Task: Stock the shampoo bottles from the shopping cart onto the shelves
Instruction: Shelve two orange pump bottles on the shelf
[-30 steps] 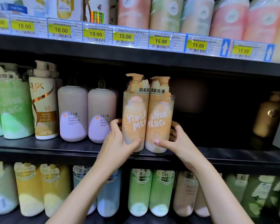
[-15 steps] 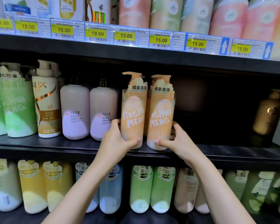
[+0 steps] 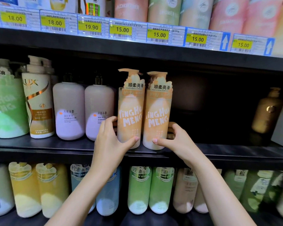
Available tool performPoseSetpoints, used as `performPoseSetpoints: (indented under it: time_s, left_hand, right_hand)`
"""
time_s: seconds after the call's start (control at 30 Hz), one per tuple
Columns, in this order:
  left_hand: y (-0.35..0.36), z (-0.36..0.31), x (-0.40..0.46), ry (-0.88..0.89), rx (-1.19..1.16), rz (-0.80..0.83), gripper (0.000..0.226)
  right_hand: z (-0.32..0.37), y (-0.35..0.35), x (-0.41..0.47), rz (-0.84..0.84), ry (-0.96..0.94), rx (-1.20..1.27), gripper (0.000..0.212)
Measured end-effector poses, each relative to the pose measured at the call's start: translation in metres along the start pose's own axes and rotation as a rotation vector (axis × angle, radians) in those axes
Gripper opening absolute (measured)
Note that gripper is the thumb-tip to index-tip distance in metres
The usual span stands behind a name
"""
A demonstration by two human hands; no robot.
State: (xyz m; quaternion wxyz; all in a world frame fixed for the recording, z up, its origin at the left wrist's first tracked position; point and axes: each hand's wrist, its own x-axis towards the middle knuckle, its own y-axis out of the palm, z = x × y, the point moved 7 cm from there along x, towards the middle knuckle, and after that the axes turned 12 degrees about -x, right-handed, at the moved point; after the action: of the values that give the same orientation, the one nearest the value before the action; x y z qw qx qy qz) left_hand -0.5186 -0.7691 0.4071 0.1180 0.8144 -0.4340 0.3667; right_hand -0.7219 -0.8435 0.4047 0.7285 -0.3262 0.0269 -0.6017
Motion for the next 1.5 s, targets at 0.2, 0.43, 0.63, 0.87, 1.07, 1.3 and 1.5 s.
performPoseSetpoints:
  time_s: [0.2,0.43,0.63,0.87,1.07,1.3,1.5]
  left_hand:
    - [0.002,0.005,0.003,-0.056,-0.170,0.092,0.071]
    - [0.006,0.003,0.003,-0.059,-0.141,0.093,0.072]
    - [0.006,0.001,0.003,-0.033,-0.003,0.098,0.077]
    - [0.009,-0.002,-0.003,-0.006,0.213,0.123,0.075]
    - [-0.028,-0.017,-0.076,0.035,0.487,0.206,0.069]
    - [-0.150,0.031,-0.222,-0.230,0.780,0.363,0.073]
    - [-0.309,0.058,-0.372,-0.610,0.870,0.339,0.077]
  right_hand:
    - [-0.002,-0.002,0.001,-0.021,-0.018,0.009,0.057]
    - [0.000,-0.001,-0.001,-0.013,-0.026,-0.022,0.056]
    - [0.004,0.000,-0.001,0.005,-0.047,-0.067,0.055]
    - [0.012,-0.001,-0.005,-0.042,-0.090,-0.228,0.047]
    - [0.024,0.010,-0.053,-0.344,-0.131,-0.572,0.079]
    - [0.025,0.164,-0.188,-0.105,-0.384,-0.656,0.065]
    - [0.051,0.329,-0.309,0.402,-0.462,-0.786,0.066]
